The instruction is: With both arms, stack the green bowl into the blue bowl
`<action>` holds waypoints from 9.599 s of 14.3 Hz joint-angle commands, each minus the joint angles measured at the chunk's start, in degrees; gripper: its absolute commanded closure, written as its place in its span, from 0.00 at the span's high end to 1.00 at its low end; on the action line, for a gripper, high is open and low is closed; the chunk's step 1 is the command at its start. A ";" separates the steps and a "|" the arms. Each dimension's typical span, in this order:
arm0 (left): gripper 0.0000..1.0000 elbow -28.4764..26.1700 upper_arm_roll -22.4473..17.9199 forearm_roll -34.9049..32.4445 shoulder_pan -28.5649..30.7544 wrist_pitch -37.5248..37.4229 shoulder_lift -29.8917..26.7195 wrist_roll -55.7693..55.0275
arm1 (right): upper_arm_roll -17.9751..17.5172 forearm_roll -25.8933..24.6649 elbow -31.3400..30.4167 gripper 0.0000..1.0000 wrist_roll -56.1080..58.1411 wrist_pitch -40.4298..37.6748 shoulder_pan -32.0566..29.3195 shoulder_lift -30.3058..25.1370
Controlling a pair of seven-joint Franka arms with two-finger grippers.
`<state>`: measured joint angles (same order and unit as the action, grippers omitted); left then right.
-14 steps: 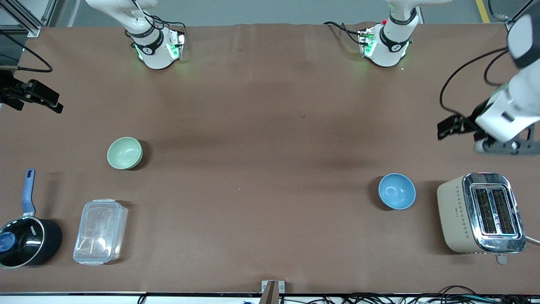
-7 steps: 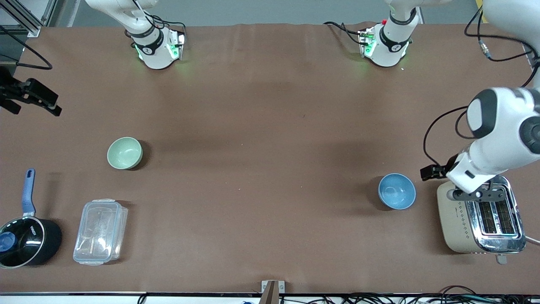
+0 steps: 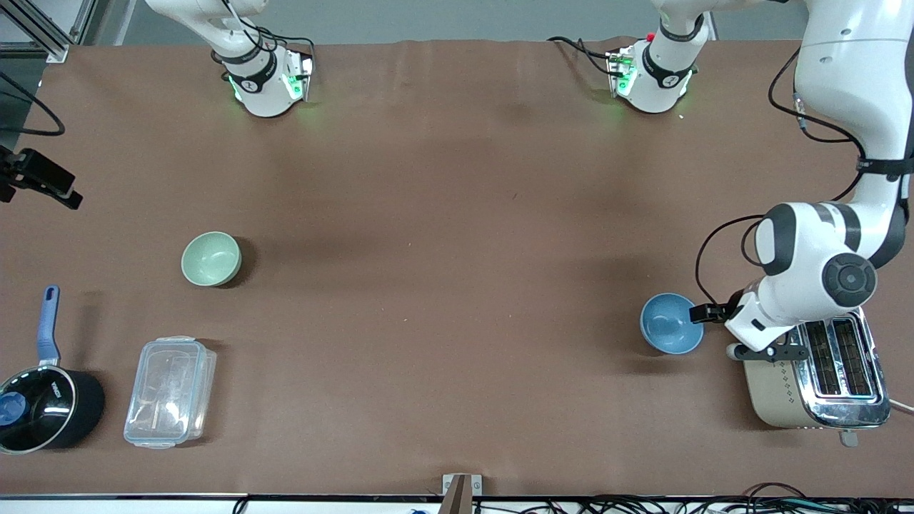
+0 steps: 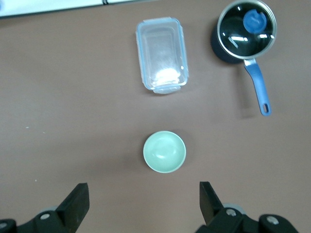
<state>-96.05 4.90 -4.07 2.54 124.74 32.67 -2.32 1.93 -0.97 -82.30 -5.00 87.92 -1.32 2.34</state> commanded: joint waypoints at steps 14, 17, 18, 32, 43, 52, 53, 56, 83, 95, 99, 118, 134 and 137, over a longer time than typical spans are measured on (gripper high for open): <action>0.02 1.12 0.11 -0.68 -0.60 2.35 5.39 -1.02 | -0.35 7.55 -36.14 1.00 19.58 34.56 -12.31 -0.58; 0.00 1.47 1.68 -0.50 -1.22 1.57 3.55 -2.85 | -0.34 9.23 -42.32 0.99 20.12 42.58 -11.87 1.43; 0.00 1.56 3.52 -0.41 -1.22 0.34 3.02 -3.73 | -0.26 9.23 -42.76 0.98 20.12 43.91 -11.69 3.44; 0.00 8.07 17.16 -0.85 -23.27 7.08 11.79 -44.69 | 5.19 34.17 -45.75 0.85 43.31 52.62 -8.61 17.97; 1.00 9.46 15.05 -2.33 -26.98 12.20 12.43 -47.25 | 5.37 35.51 -43.66 0.00 48.33 43.94 -11.34 13.76; 1.00 13.96 14.78 -8.50 -8.36 -8.52 -3.65 -36.83 | -4.80 34.19 -40.40 0.00 30.08 42.51 -7.03 8.39; 1.00 13.96 14.78 -8.50 -5.81 -11.33 -5.93 -32.79 | -7.09 33.67 -39.79 0.00 27.26 43.21 -7.03 8.56; 1.00 13.69 15.31 -7.54 -0.18 -20.64 -13.13 -17.59 | -15.87 30.42 -39.34 0.00 14.02 48.22 -6.15 8.74; 1.00 0.68 3.53 3.28 -1.83 -32.80 -36.28 -3.39 | -37.17 -22.94 -20.62 0.02 -67.25 50.24 8.53 34.57; 1.00 1.39 3.71 3.28 -2.19 -31.75 -35.05 -3.30 | -37.08 -23.90 -20.79 0.05 -67.25 53.76 8.17 35.46; 1.00 1.39 3.71 3.28 -2.27 -31.57 -34.96 -3.39 | -37.08 -23.90 -20.71 0.23 -67.16 53.68 7.74 35.46; 1.00 1.92 3.80 3.10 -2.97 -30.43 -33.82 -3.48 | -23.23 -8.10 -13.06 0.98 -31.78 21.61 -0.26 7.53; 1.00 4.81 3.80 3.01 -2.80 -30.78 -32.94 -3.48 | 1.32 0.35 -3.92 1.00 1.48 -2.05 1.23 -4.98; 1.00 4.90 3.80 3.01 -3.15 -30.87 -32.76 -3.57 | 1.59 0.35 -3.92 1.00 4.29 -1.70 0.97 -3.92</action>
<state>-92.83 8.86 -1.73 -0.21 94.29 -1.16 -6.62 2.49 -1.71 -87.86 -2.85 86.84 -0.92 -3.20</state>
